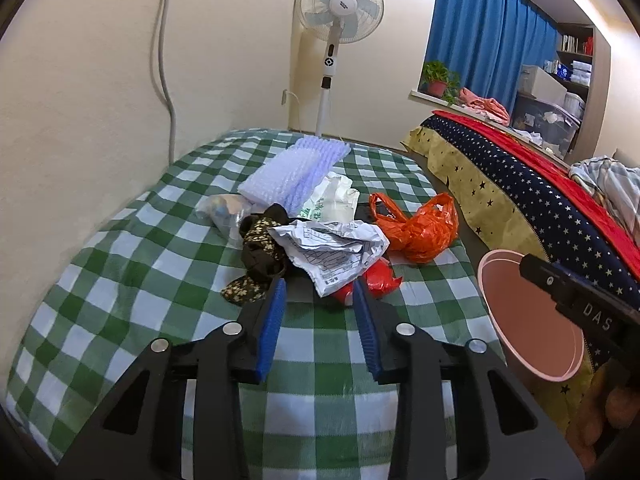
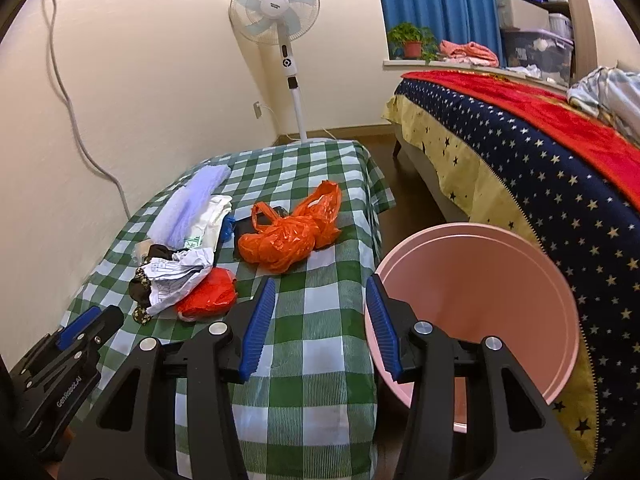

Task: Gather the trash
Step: 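Grasp the crumpled white paper with the left gripper while the right gripper grasps the orange plastic bag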

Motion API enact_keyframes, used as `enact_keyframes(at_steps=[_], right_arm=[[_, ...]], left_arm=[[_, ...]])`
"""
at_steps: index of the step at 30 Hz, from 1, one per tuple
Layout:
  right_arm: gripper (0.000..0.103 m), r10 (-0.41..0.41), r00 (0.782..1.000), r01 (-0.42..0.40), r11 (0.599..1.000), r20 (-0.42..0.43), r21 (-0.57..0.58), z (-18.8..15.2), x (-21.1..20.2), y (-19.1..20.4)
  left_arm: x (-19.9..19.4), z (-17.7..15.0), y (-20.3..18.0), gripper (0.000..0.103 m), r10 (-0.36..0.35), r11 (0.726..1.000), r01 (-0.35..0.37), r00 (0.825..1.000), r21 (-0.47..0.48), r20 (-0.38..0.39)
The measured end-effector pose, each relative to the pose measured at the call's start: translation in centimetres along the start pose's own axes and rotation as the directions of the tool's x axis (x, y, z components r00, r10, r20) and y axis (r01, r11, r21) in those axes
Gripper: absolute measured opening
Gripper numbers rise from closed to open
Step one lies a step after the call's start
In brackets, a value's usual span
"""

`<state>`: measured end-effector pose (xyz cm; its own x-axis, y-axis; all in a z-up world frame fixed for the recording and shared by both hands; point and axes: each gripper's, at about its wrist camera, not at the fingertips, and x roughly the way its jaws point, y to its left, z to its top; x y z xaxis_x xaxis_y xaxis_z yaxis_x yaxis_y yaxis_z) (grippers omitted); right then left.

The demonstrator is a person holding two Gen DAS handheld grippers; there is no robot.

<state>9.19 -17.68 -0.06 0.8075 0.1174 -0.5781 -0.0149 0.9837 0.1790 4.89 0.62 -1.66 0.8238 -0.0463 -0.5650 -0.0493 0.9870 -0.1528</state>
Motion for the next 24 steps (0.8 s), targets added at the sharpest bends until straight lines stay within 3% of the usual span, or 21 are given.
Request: enact_keyframes(at_steps=[16, 24], right_arm=[[0.049, 0.051, 0.998, -0.049, 0.998, -0.031, 0.046, 2.0, 5.9, 0.1], [0.066, 0.078, 0.995, -0.073, 0.994, -0.055, 0.083, 2.6, 8.9, 0.6]], left_arm=[[5.5, 1.0, 1.0, 0.035, -0.005, 0.993, -0.005, 0.996, -0.115, -0.093], [7.0, 1.0, 0.8, 0.035, -0.016, 0.993, 0.002, 0.993, -0.118, -0.119]])
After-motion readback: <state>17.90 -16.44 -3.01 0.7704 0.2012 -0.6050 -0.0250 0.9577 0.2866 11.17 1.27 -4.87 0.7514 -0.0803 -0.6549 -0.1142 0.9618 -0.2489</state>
